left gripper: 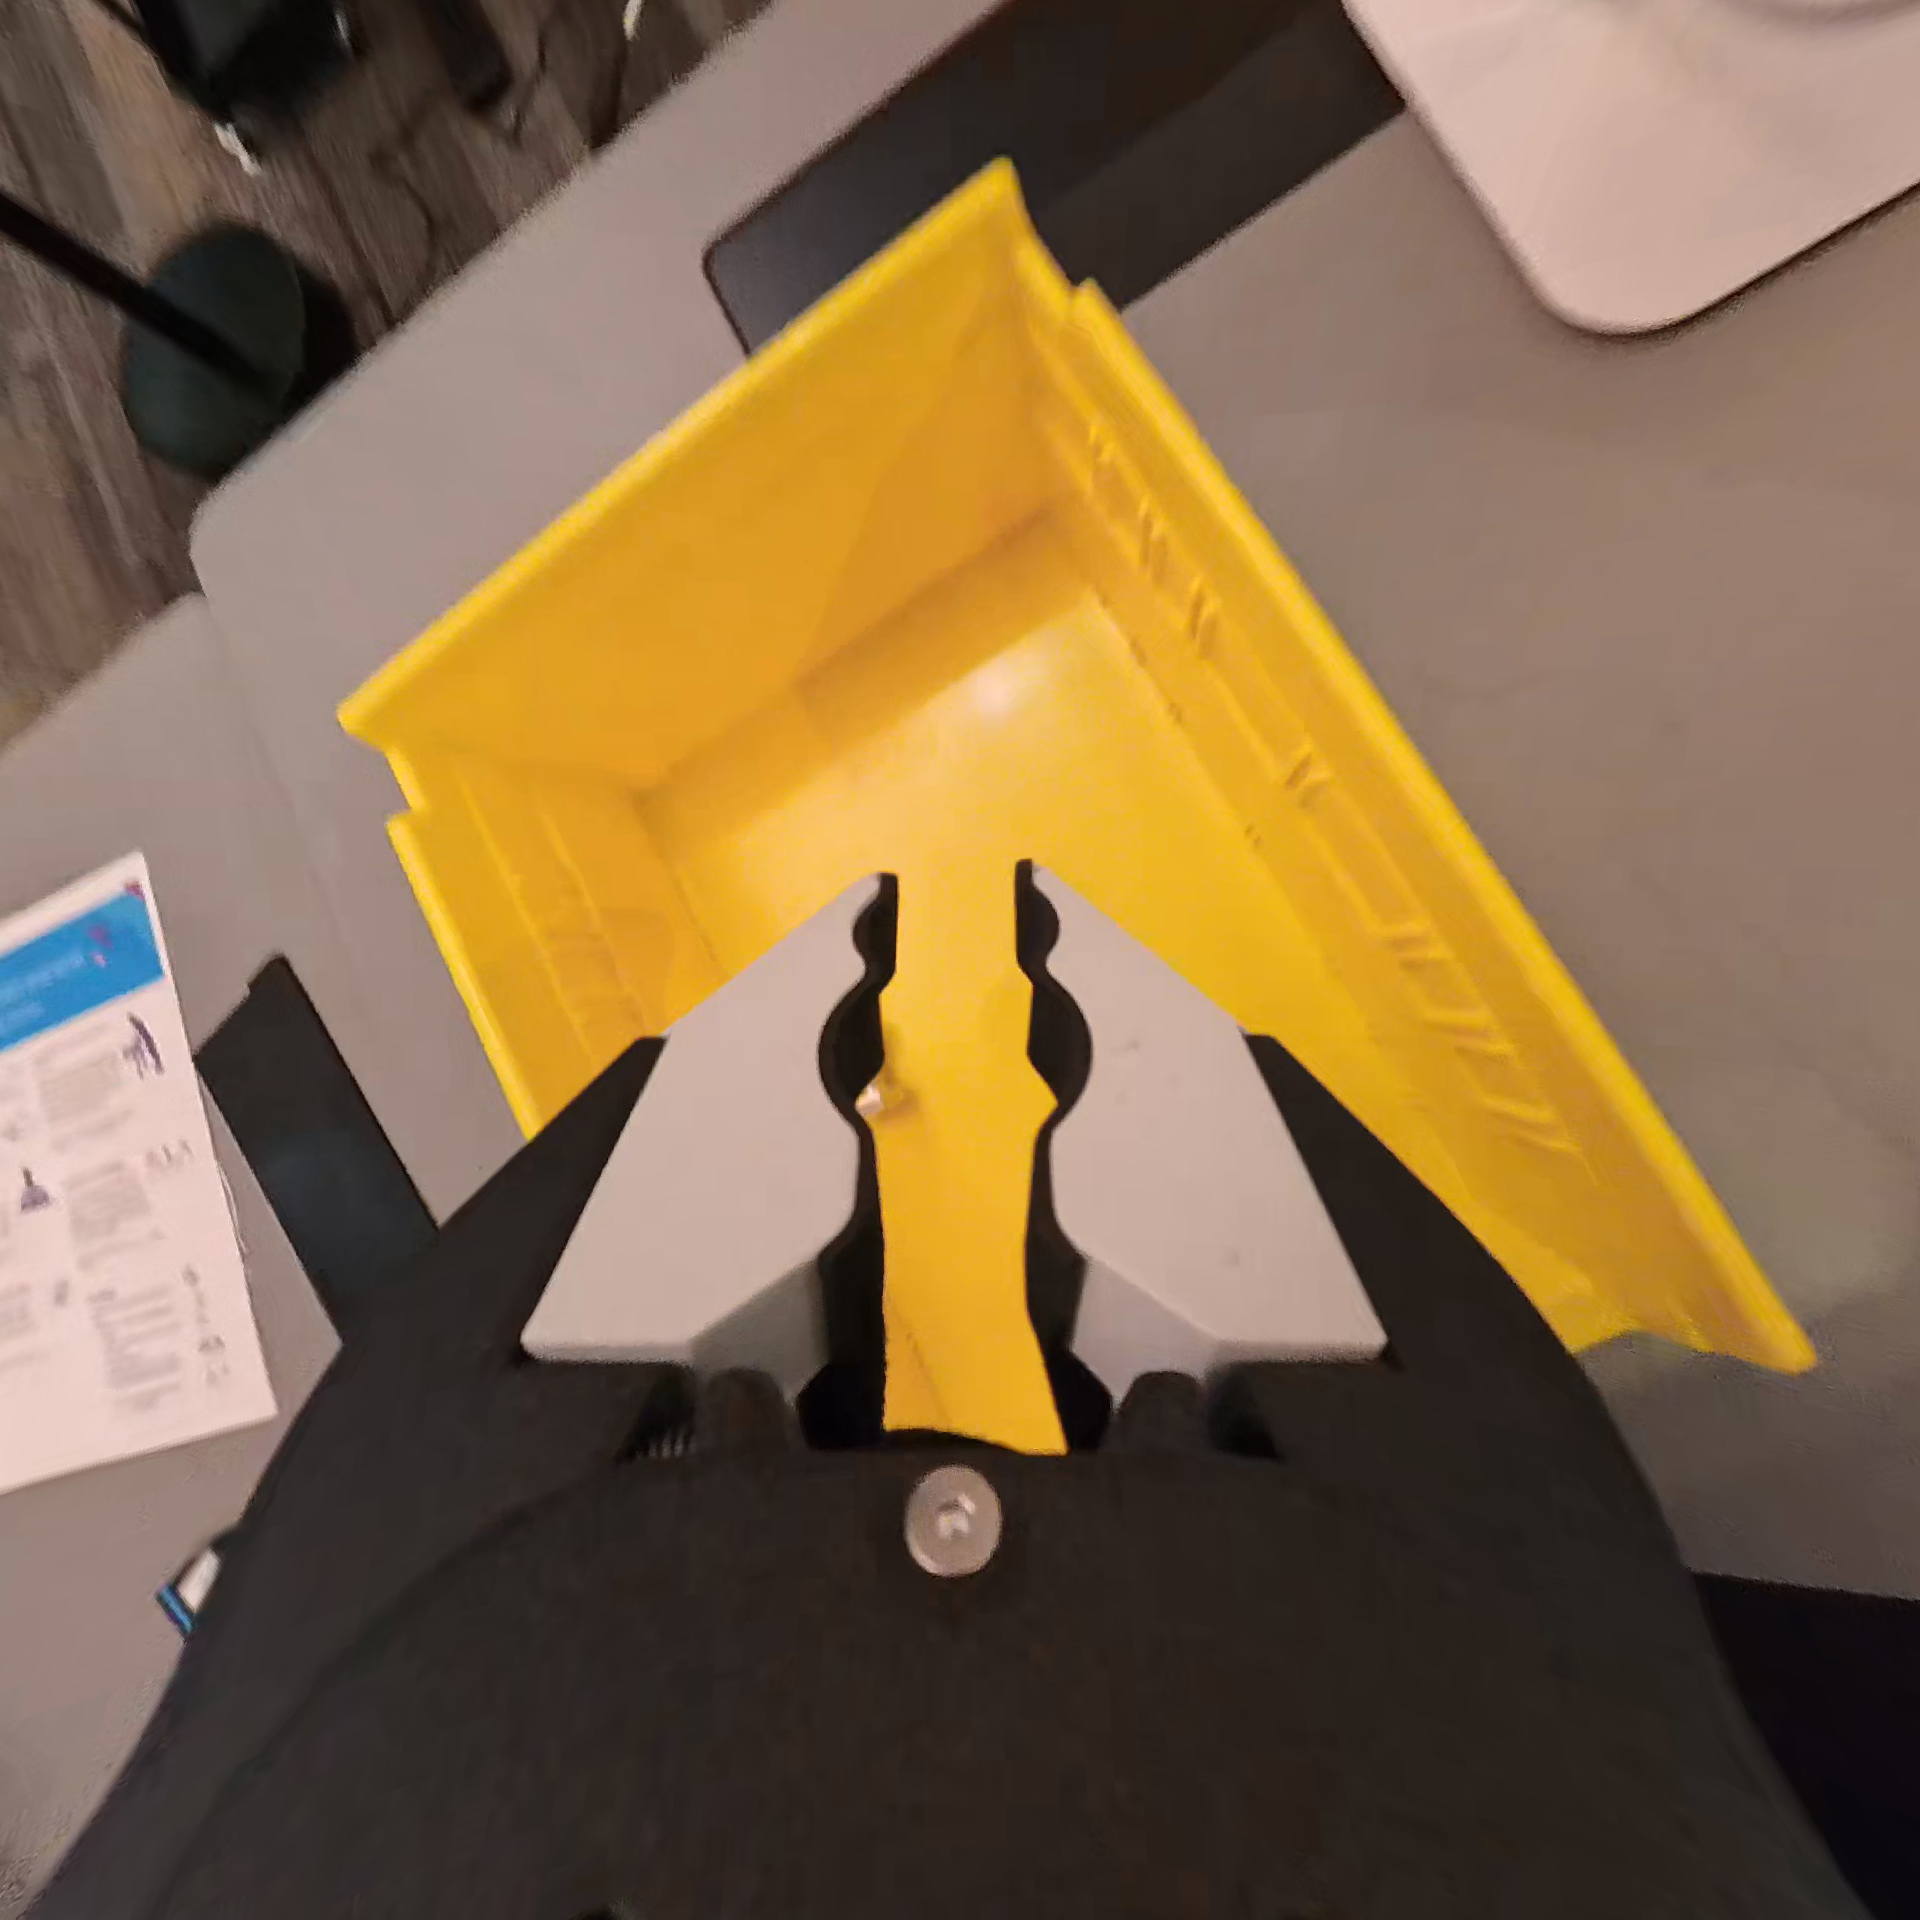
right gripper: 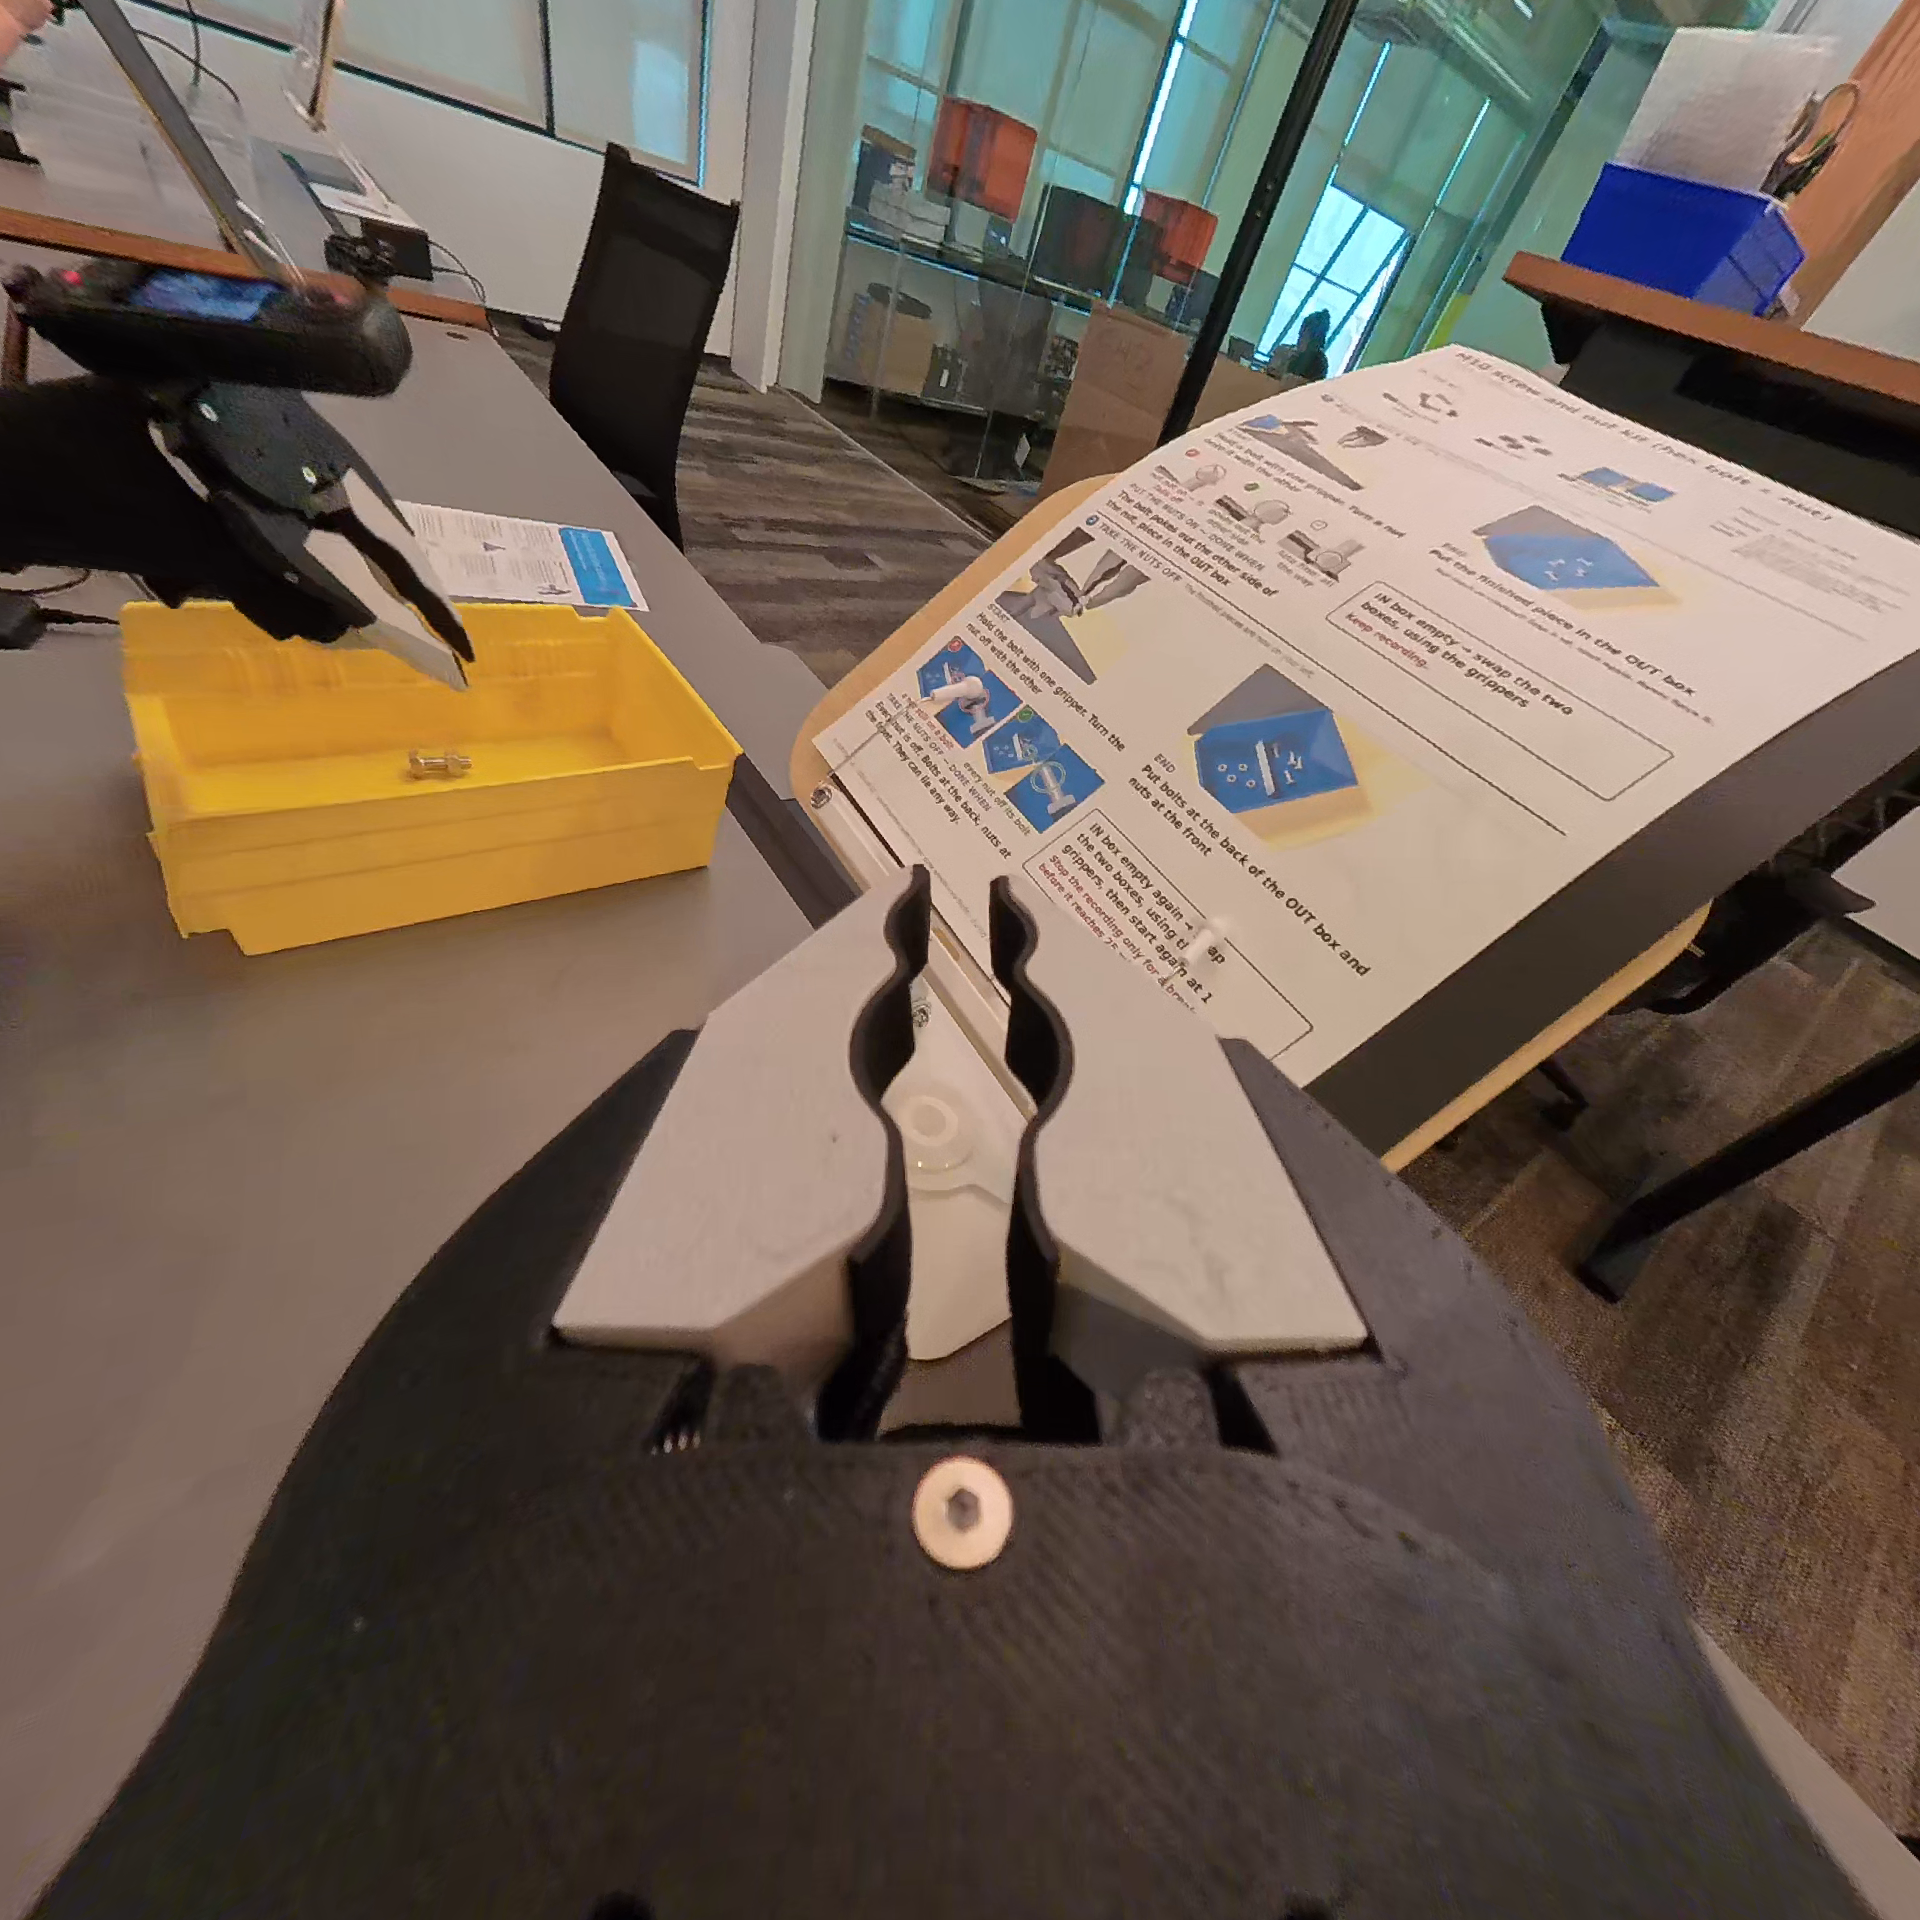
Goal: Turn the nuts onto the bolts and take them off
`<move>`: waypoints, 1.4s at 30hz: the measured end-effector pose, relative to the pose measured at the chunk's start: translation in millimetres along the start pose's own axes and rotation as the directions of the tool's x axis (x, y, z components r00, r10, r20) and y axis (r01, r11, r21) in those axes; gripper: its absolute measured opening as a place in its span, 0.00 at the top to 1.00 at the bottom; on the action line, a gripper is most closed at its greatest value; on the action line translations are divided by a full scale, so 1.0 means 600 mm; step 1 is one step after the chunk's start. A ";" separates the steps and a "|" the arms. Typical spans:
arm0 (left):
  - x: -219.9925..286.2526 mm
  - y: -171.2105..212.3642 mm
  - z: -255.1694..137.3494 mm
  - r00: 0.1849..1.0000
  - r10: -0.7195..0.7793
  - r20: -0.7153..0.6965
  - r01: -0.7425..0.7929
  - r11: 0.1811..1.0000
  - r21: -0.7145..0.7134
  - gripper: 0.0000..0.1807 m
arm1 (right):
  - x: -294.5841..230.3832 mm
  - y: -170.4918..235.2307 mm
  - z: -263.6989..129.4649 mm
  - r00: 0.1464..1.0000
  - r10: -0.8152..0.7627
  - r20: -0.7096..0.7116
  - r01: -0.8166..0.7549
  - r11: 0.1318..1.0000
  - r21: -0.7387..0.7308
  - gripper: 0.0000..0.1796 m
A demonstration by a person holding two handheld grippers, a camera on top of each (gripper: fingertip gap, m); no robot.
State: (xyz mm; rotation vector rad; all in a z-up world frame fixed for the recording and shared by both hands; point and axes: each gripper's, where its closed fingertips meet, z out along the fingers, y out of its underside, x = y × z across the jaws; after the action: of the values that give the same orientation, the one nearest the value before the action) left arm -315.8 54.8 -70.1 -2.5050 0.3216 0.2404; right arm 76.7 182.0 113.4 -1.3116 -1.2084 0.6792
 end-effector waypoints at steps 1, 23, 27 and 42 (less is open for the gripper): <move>-0.004 0.015 0.008 1.000 -0.020 0.003 0.020 0.999 -0.030 0.88 | 0.000 -0.001 -0.001 1.000 0.001 0.002 -0.001 1.000 0.004 0.95; -0.042 0.165 0.104 0.988 -0.141 0.063 0.154 0.910 -0.385 0.85 | -0.021 -0.005 0.010 0.997 0.016 0.076 -0.018 0.999 0.030 0.95; -0.061 0.183 0.115 0.976 -0.155 0.155 0.207 0.883 -0.422 0.85 | -0.023 -0.006 0.011 0.996 0.014 0.083 -0.017 0.999 0.033 0.95; -0.047 0.188 0.136 0.956 -0.288 0.050 0.282 0.867 -0.411 0.96 | -0.025 -0.005 0.015 0.995 0.025 0.101 -0.029 0.999 0.041 0.95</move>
State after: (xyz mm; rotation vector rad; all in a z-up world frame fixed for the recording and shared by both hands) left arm -382.3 17.9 -190.1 -2.9323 -0.1160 0.1860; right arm 63.4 170.9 111.0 -1.2727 -1.2518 0.7942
